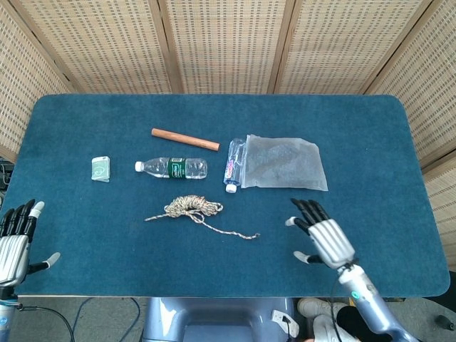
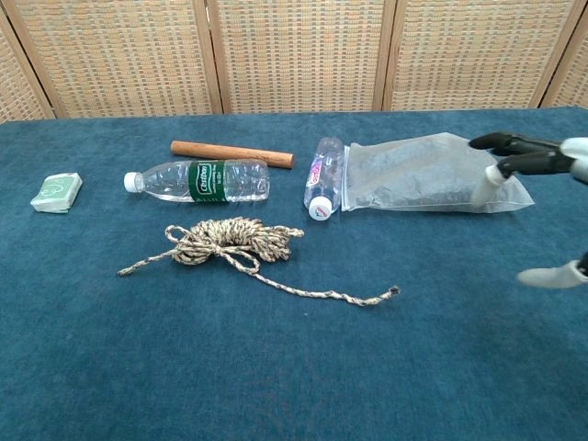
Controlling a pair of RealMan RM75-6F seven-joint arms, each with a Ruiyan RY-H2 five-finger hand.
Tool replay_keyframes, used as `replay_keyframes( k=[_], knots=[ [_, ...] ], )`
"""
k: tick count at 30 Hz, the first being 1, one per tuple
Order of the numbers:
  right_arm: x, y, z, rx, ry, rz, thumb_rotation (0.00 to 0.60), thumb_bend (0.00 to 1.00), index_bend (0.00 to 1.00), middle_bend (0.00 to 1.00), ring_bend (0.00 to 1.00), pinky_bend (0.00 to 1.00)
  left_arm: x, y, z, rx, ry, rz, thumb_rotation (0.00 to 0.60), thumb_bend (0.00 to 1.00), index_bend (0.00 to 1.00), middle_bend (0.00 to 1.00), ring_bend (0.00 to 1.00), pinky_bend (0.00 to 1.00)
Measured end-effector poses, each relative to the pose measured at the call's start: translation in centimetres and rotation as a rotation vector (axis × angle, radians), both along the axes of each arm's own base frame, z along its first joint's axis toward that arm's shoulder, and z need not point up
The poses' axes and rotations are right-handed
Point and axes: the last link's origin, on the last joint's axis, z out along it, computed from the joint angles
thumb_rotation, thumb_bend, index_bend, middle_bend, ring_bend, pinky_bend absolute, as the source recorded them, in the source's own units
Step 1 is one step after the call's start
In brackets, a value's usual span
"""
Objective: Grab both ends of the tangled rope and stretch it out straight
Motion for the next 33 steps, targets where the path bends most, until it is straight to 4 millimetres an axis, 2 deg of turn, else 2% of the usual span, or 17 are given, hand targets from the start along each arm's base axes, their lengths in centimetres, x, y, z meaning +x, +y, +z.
replay_keyframes(
  k=[6, 18, 24, 33],
  knots=[
    [3.2, -2.2, -3.8, 0.059, 0.05, 0.003, 0.6, 0.21, 0.41, 0.0, 0.0, 0.0, 0.2, 0.3, -0.6, -0.004, 0.017, 0.0, 0.6, 0.06, 0.0, 0.0, 0.0, 0.0],
    [6.7, -4.2, -10.4, 0.139, 0.156, -0.042, 0.6, 0.26, 0.44, 0.0, 0.0, 0.0, 0.2, 0.5, -0.8, -0.009, 0.019, 0.0, 0.6, 0.06, 0.0, 0.0, 0.0, 0.0],
    [7.4, -4.5, -12.3, 0.139, 0.198, -0.035, 0.6, 0.31, 0.45, 0.0, 0.0, 0.0, 0.1, 0.7, -1.0, -0.02, 0.015, 0.005, 0.6, 0.06, 0.0, 0.0, 0.0, 0.0],
    [7.5, -4.5, -13.6, 0.149, 0.213, -0.048, 0.6, 0.32, 0.45, 0.0, 0.0, 0.0, 0.1, 0.9, -1.0, -0.025, 0.016, 0.002, 0.6, 0.06, 0.0, 0.0, 0.0, 0.0]
  ],
)
